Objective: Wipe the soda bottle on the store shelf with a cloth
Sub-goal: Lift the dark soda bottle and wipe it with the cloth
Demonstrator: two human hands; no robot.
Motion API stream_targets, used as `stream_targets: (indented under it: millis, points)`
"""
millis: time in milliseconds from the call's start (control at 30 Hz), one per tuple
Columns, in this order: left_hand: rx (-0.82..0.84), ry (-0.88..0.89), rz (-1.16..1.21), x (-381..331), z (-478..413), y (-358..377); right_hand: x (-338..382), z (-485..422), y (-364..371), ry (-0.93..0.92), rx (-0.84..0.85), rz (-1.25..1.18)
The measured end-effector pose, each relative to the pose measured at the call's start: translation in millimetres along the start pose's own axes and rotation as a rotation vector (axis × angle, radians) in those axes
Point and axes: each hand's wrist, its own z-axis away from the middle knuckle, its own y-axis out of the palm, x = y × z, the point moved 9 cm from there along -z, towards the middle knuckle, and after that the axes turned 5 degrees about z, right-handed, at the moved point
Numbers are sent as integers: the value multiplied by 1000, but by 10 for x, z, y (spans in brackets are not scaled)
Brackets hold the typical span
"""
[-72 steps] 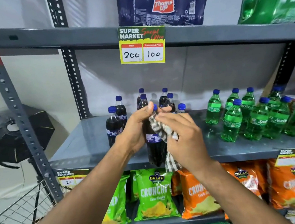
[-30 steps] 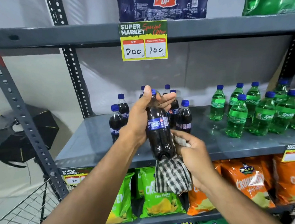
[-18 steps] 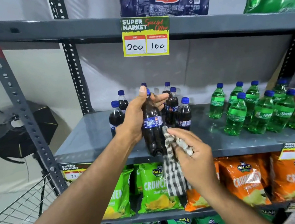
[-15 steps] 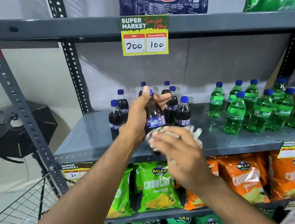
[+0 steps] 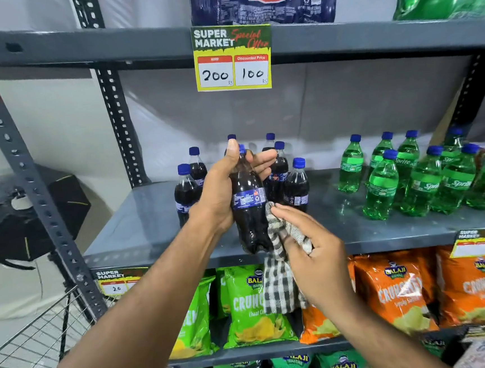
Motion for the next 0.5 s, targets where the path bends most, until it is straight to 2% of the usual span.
stream_targets:
  millis: [100, 267, 333, 500]
  points:
    - [39, -14, -92, -5, -43, -27, -162, 16, -17, 108, 24, -84]
    - [68, -160, -372, 105, -150, -129, -380, -55, -217, 194, -37, -50]
    - [54, -185, -483, 133, -177, -212, -399, -38, -218, 174, -12, -16]
    - [18, -132, -593, 186, -280, -392, -420, 110, -106, 88, 73, 62]
